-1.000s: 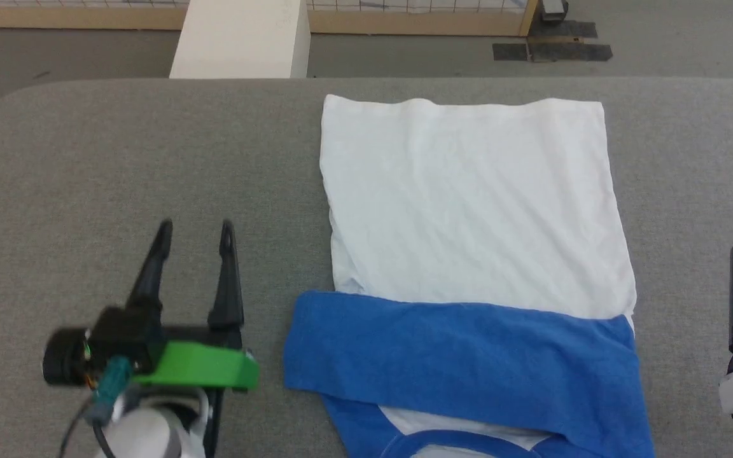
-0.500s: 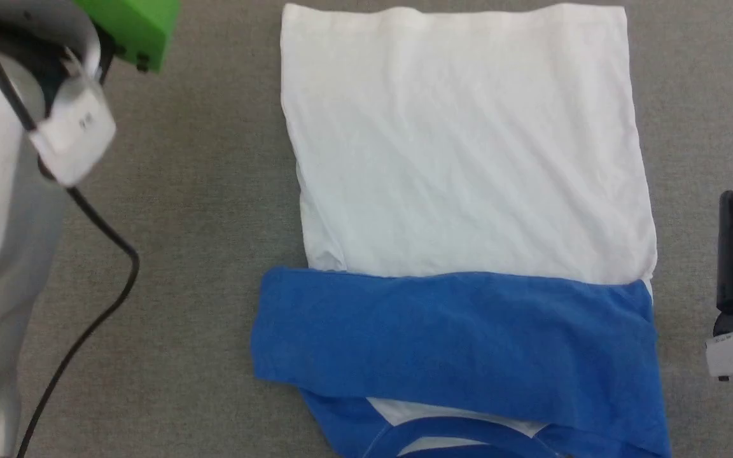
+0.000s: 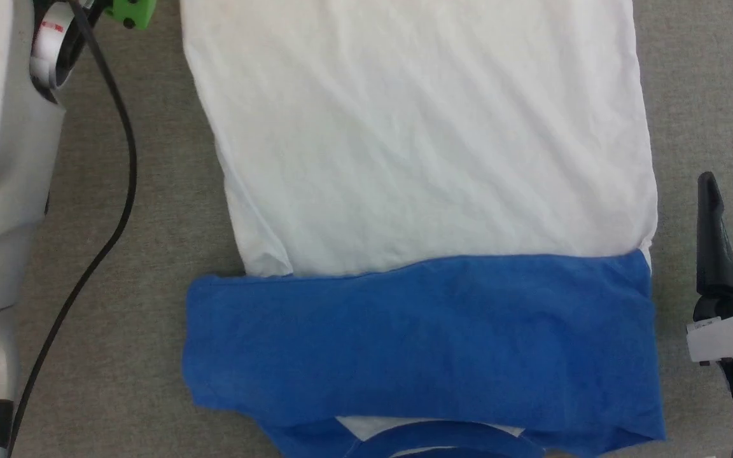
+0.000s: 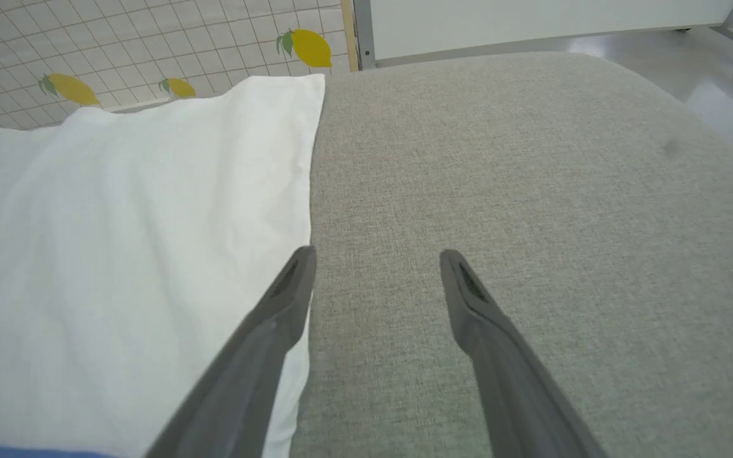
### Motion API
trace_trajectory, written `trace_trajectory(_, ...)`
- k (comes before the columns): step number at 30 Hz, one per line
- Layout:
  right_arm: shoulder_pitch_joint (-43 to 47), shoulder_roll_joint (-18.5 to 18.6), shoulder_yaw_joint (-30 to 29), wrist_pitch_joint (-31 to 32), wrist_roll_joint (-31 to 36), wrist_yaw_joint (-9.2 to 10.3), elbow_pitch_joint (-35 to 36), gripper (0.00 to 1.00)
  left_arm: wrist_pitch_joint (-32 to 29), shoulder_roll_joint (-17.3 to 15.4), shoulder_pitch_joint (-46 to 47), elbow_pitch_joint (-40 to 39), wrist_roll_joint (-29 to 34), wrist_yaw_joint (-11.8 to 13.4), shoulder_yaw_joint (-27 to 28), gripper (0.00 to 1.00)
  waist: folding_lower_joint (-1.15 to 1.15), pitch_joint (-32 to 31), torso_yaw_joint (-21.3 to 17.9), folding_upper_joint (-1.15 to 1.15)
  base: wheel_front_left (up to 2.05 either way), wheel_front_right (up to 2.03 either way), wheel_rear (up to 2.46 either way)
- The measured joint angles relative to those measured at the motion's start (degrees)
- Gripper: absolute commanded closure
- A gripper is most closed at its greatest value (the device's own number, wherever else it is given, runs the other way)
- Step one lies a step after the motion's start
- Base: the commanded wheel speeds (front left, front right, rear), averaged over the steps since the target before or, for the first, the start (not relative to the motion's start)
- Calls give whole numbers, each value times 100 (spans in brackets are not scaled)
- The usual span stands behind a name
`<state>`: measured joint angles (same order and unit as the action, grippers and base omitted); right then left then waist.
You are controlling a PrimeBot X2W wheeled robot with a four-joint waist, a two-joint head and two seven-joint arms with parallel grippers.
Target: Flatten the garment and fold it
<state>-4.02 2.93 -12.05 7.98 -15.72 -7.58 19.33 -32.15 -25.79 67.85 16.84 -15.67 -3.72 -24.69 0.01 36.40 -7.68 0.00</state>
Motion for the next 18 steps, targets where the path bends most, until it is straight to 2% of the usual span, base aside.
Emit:
trace_trajectory(9, -71, 0, 62, -53, -65, 1, -181, 0, -386, -88, -18, 313, -64, 121, 19, 0, 0, 486, -346, 0, 0, 0, 0)
trace_trajectory(10, -76, 0, 70, -54, -66, 0, -200, 0, -508, -99, -34, 348, -102, 130, 9, 13, 0, 530, -371, 0, 0, 0, 0)
trace_trajectory(11, -87, 0, 75, -54, -67, 0, -213, 0, -586, -112, -36, 327, -129, 122, 0, 73, 0, 569, -393, 0, 0, 0, 0)
trace_trajectory(12, -103, 0, 77, -54, -67, 1, -221, 0, -642, -132, -29, 300, -141, 116, -7, 100, 0, 597, -408, 0, 0, 0, 0)
trace_trajectory(18, -359, 1, 81, 11, -42, 0, -154, 0, -569, -148, -42, 148, -204, 75, 1, 100, 0, 657, -428, 0, 0, 0, 0)
